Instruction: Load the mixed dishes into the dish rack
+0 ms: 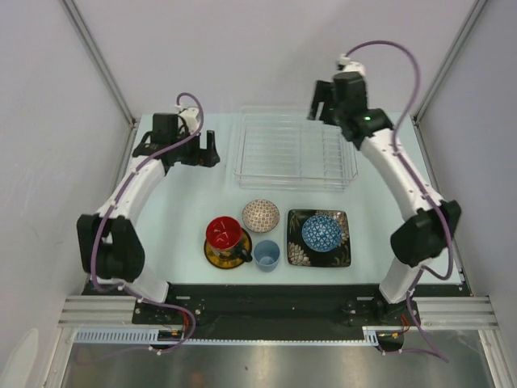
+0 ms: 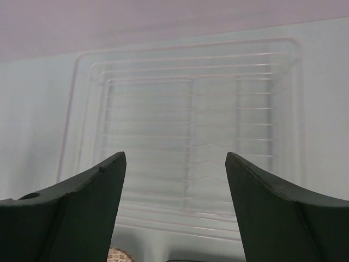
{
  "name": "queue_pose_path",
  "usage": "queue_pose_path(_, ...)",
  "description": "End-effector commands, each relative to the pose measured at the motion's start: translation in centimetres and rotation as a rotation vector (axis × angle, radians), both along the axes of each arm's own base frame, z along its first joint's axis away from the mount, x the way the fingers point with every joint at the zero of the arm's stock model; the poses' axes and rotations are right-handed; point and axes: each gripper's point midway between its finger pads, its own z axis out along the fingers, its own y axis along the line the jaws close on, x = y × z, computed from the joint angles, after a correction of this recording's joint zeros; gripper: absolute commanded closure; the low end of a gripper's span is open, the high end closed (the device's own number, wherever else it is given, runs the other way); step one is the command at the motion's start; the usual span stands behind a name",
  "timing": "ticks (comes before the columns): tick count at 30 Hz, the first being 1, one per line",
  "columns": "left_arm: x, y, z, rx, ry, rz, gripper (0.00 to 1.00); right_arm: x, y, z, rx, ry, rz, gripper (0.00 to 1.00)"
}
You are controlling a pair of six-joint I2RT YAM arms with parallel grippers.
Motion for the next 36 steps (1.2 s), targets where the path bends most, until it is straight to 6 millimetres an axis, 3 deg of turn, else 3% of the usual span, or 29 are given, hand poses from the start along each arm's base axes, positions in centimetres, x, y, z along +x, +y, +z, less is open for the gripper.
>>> queue_pose_path(1,5.0,-2.8,2.9,-0.035,-0.123,0.021,0.0,0.0,-8.2,-1.0,-0.031,-0.01,-0.166,0.22)
queue_pose_path(2,5.6,-3.3,3.2,-0.041,-0.14,0.031,0.0,0.2,-10.4,-1.7,-0.049,0.003,-0.215,0.22)
queue_pose_path(3,6.2,-3.3,3.4,-0.041,-0.156,0.044,0.0,-0.3,-11.7,-3.4,-0.08,0.035,-0.245,0.23)
queue_pose_path(5,7.4,-4.0,3.1,-0.027,-0.185,0.047,0.0,-0.5,-13.7,-4.8,-0.099,0.059,-0.29,0.23)
queue_pose_path(7,8.2,-4.5,3.1,0.0,-0.194,0.039,0.0,-1.0,-14.6,-7.2,-0.123,0.112,-0.307,0.23)
queue_pose_path(8,8.7,-4.8,1.6,0.029,-0.169,0.034,0.0,-1.0,-15.1,-8.0,-0.127,0.134,-0.317,0.24)
queue_pose_path(9,9.2,-5.0,1.6,0.039,-0.172,0.036,0.0,-0.9,-15.6,-9.1,-0.135,0.162,-0.33,0.24)
queue_pose_path(13,9.8,-4.7,-1.1,0.097,-0.162,0.042,0.0,-0.8,-16.1,-11.9,-0.134,0.233,-0.331,0.24)
queue_pose_path(17,8.9,-4.7,-3.9,0.155,-0.148,0.024,0.0,-0.7,-16.7,-13.8,-0.142,0.277,-0.343,0.25)
queue_pose_path(26,9.0,-4.9,-6.4,0.218,-0.129,0.01,0.0,-1.3,-17.4,-17.0,-0.132,0.363,-0.358,0.26)
queue_pose_path(36,7.2,-4.6,-9.0,0.262,-0.09,-0.027,0.0,-2.4,-17.1,-19.7,-0.128,0.439,-0.354,0.28)
